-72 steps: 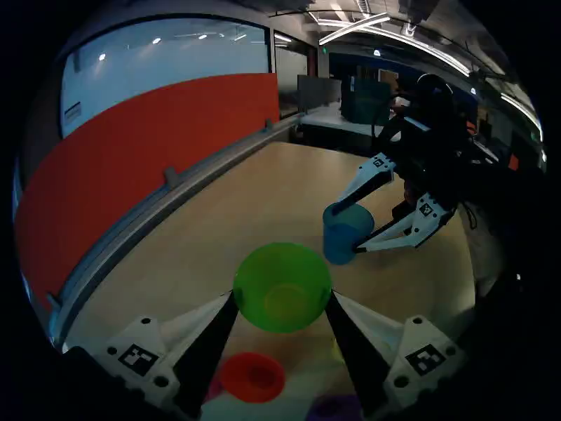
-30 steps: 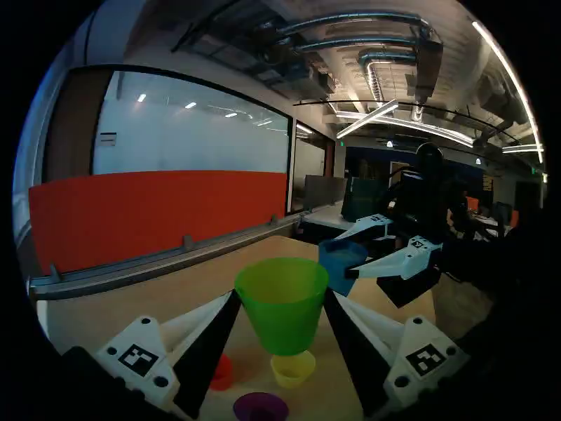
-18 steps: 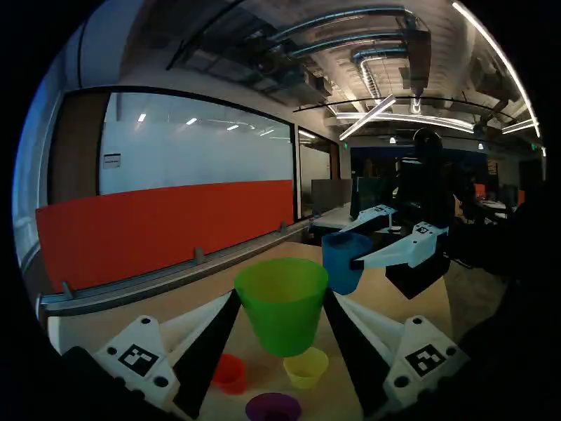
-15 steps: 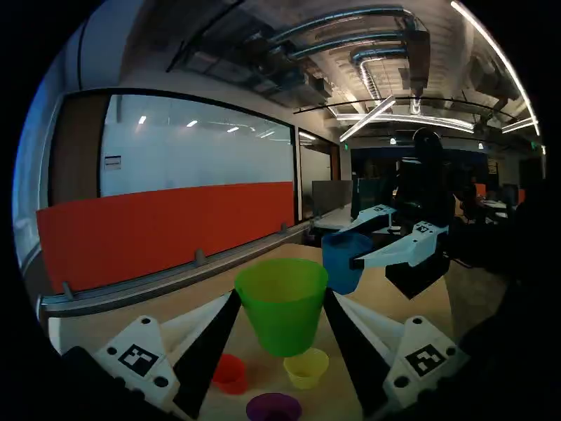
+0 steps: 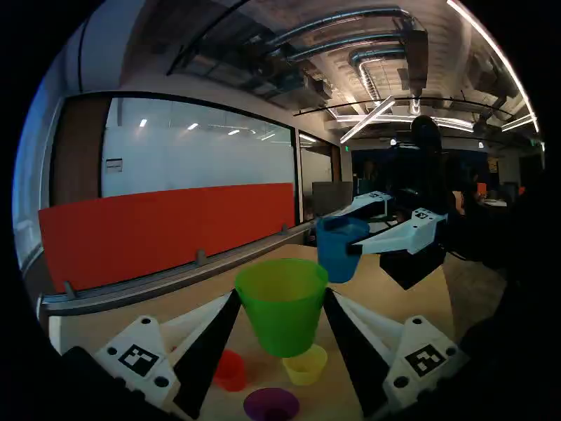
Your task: Pour water
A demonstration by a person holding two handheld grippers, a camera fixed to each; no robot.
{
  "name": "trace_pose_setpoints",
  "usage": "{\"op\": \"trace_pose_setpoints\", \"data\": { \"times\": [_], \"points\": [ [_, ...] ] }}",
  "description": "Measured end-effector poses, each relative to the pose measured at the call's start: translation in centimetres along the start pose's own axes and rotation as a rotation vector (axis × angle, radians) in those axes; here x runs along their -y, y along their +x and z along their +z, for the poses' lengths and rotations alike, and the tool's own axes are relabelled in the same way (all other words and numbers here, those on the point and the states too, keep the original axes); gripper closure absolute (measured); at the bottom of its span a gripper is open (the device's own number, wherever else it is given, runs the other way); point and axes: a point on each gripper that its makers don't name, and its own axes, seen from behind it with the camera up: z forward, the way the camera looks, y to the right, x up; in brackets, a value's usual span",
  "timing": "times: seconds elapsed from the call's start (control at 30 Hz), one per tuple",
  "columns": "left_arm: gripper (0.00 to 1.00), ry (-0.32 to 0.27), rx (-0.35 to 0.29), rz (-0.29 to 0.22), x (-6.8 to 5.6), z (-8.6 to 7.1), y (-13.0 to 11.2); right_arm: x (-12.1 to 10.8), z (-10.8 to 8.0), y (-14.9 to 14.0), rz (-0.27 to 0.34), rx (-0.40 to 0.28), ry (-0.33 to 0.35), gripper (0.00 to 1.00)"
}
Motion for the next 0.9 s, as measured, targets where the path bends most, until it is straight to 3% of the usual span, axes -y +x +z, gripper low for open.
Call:
{"op": "trace_pose_setpoints", "data": {
  "times": [0.9],
  "points": [
    [0.15, -0.022, -0.006, 0.015, -1.6, -0.2, -1.2, -1.3, 1.8, 5.5, -0.323, -0.035, -0.047, 0.08]
  ]
}}
